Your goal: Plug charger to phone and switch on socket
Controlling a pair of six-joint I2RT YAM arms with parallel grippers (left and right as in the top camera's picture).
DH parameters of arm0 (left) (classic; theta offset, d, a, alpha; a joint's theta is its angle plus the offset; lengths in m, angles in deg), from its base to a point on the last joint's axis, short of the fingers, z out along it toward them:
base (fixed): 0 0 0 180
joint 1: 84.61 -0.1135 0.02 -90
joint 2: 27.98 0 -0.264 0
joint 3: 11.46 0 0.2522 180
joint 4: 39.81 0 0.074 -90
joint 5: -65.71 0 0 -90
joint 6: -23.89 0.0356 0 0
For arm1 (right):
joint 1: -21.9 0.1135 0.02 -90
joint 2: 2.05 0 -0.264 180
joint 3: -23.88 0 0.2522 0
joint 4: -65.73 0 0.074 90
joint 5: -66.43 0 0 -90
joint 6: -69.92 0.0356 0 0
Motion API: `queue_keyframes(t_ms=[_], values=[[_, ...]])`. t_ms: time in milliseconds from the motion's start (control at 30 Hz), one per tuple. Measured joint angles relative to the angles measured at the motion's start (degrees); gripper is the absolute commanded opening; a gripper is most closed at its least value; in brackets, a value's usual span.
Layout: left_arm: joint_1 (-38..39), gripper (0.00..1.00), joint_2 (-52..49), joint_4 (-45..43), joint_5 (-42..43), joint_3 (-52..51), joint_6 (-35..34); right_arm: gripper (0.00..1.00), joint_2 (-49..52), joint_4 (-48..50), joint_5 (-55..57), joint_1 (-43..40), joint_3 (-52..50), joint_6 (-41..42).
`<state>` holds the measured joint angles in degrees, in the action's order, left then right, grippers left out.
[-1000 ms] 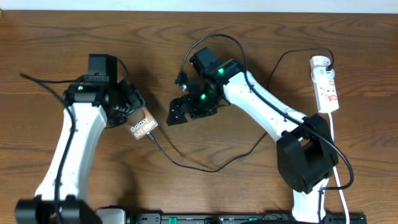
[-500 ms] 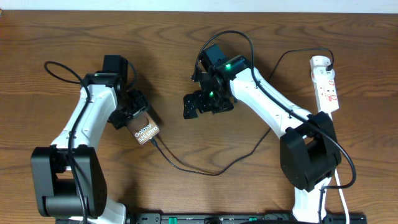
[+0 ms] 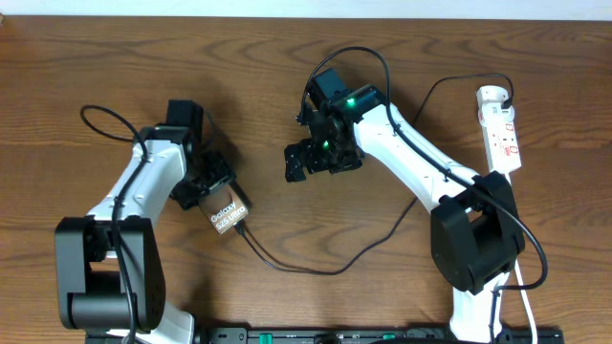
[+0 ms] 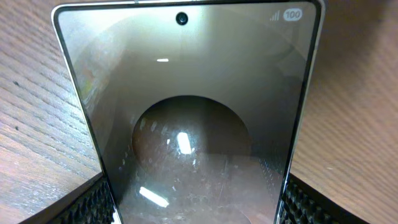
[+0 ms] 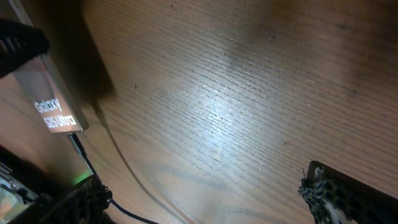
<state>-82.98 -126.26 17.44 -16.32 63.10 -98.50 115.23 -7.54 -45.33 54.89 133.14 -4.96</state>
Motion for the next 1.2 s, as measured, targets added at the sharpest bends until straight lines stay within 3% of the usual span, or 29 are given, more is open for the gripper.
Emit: queue_keyframes(t_ms=[1200], values=[[0.0,0.07,-0.1,-5.2,-0.5,-7.1,-1.3,0.99,0.0,-0.2,0.8,0.0,0.0,0.0]])
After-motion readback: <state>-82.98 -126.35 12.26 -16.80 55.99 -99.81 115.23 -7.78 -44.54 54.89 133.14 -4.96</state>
